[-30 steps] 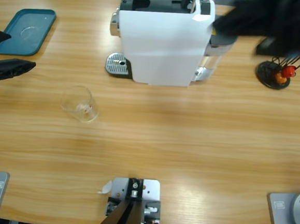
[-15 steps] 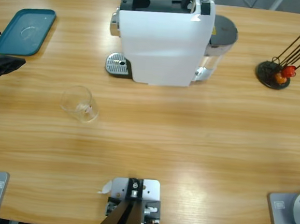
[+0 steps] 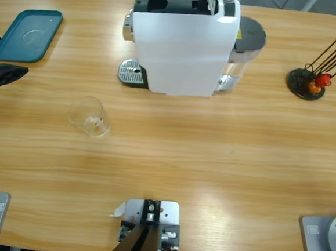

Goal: Pour coffee

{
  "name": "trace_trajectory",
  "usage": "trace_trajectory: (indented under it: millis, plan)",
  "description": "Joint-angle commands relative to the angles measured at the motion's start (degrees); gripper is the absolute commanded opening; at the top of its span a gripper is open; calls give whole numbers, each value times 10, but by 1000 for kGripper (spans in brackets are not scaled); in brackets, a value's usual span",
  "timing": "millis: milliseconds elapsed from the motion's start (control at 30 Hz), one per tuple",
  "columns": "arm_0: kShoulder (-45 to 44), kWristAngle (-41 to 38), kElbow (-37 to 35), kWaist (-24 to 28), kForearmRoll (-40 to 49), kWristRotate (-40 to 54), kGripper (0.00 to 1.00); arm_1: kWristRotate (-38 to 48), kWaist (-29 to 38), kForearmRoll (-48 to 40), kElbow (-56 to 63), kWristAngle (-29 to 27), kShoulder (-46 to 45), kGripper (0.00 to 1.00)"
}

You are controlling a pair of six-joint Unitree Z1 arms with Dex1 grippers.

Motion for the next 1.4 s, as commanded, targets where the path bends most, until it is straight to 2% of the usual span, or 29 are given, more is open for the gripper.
trace_trajectory:
  millis: [33, 100, 300, 633, 800, 867, 933, 967, 1000, 1033, 1067, 1100, 1200, 1333, 1400]
  plan:
    - [14, 6, 8, -1, 9, -8, 1000, -1, 22, -11, -6, 59, 125, 0]
    - [14, 6, 7, -1, 9, -8, 1000, -5, 22, -39, 10, 90, 152, 0]
    - [18, 6, 7, -1, 10, -8, 1000, -10, 34, -43, 29, 120, 214, 0]
    - [23, 6, -1, -1, 9, -8, 1000, 8, 33, 67, 30, 97, 247, 0]
    - [9, 6, 2, -1, 15, -8, 1000, 10, 26, 92, 19, 87, 261, 0]
    - [5, 7, 4, -1, 16, -8, 1000, -15, 26, 89, 14, 65, 249, 0]
    - [7, 7, 3, -1, 16, -8, 1000, -128, 28, 49, 17, 51, 202, 0]
    - [8, 7, 3, -1, 15, -8, 1000, -173, 33, 40, 13, 63, 177, 63]
    - [11, 7, 3, -1, 14, -8, 1000, -198, 39, 44, 2, 85, 152, 470]
    - [13, 6, 4, -1, 12, -8, 1000, -225, 49, 55, -11, 95, 125, 746]
    - [14, 6, 5, -1, 11, -8, 1000, -256, 62, 66, -23, 94, 97, 898]
    - [15, 5, 6, -1, 9, -8, 1000, -278, 74, 74, -30, 92, 69, 983]
    - [5, 4, 8, -1, 8, -8, 1000, -322, 116, 131, -64, 83, -5, 1000]
    - [-16, 5, 11, -4, 12, -9, 1000, -339, 167, 205, -78, 79, -76, 1000]
    - [-22, 6, 11, -20, 28, -8, 1000, -344, 179, 266, -57, 51, -105, 1000]
